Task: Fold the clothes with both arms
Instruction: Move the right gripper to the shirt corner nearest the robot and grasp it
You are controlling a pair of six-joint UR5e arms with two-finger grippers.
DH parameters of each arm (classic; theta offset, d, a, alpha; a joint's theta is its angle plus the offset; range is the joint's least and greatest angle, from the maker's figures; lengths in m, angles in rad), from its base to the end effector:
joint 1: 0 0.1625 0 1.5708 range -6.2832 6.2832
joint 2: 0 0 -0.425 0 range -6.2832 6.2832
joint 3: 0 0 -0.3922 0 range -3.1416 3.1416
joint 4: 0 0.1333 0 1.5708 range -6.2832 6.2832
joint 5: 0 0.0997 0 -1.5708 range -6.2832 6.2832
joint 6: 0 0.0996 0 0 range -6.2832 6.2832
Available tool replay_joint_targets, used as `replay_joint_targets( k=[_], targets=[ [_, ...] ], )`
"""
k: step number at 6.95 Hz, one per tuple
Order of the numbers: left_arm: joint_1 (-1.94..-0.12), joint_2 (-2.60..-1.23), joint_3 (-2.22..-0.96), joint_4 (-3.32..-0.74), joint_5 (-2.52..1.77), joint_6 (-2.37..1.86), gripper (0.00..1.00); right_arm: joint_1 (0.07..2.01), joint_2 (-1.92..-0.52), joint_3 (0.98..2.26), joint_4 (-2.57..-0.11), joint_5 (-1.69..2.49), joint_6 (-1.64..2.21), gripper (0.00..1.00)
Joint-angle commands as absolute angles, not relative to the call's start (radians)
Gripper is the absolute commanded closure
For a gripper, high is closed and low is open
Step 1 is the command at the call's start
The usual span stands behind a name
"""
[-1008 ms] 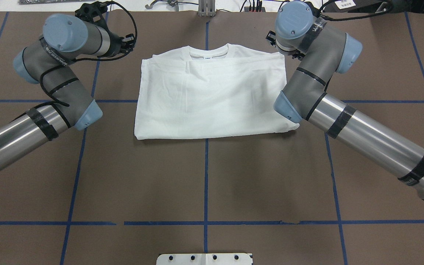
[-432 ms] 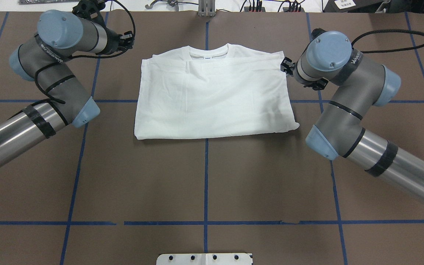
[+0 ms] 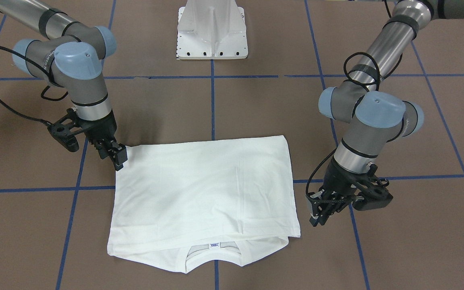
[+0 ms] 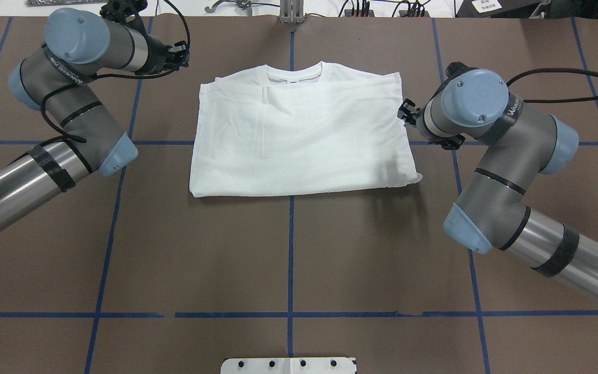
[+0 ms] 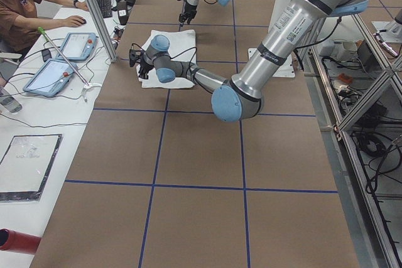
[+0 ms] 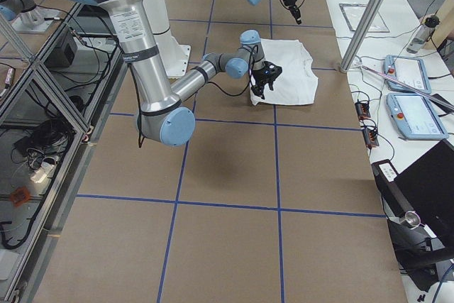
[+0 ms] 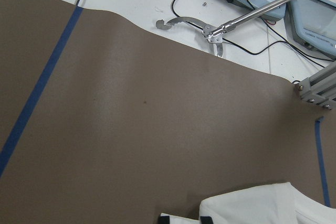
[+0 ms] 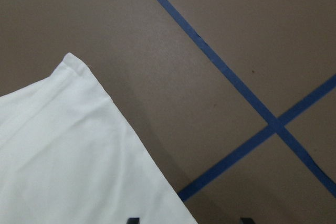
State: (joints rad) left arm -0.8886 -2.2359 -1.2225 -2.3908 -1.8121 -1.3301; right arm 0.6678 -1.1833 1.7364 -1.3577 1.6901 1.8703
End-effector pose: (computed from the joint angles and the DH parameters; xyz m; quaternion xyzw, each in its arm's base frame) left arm 0.3971 -0.6625 0.3249 0.2003 0.5057 -0.2049 0.8137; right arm -0.4232 -0.4884 0.3521 0.0140 -0.3769 0.4108 0.8300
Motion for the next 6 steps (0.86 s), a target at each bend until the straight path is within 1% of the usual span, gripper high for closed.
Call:
replay_joint_targets(
  k=[1,3,6],
  targets=[
    [-0.890,-2.223,-1.232,-2.427,-1.815,-1.330,0.68,0.629,-1.196,1.758,-1.359,1.693,2.069,0.32],
    [-0.888,-2.218,-1.239,-2.428,-1.813,-1.327,0.68,0.585,-1.193,1.744,-1.358,1.689,2.108,0.32],
    [-0.890,-2.217,-1.241,-2.422,-1.812,-1.312,0.68,0.580,-1.210,1.743,-1.358,1.689,2.106,0.34]
  ],
)
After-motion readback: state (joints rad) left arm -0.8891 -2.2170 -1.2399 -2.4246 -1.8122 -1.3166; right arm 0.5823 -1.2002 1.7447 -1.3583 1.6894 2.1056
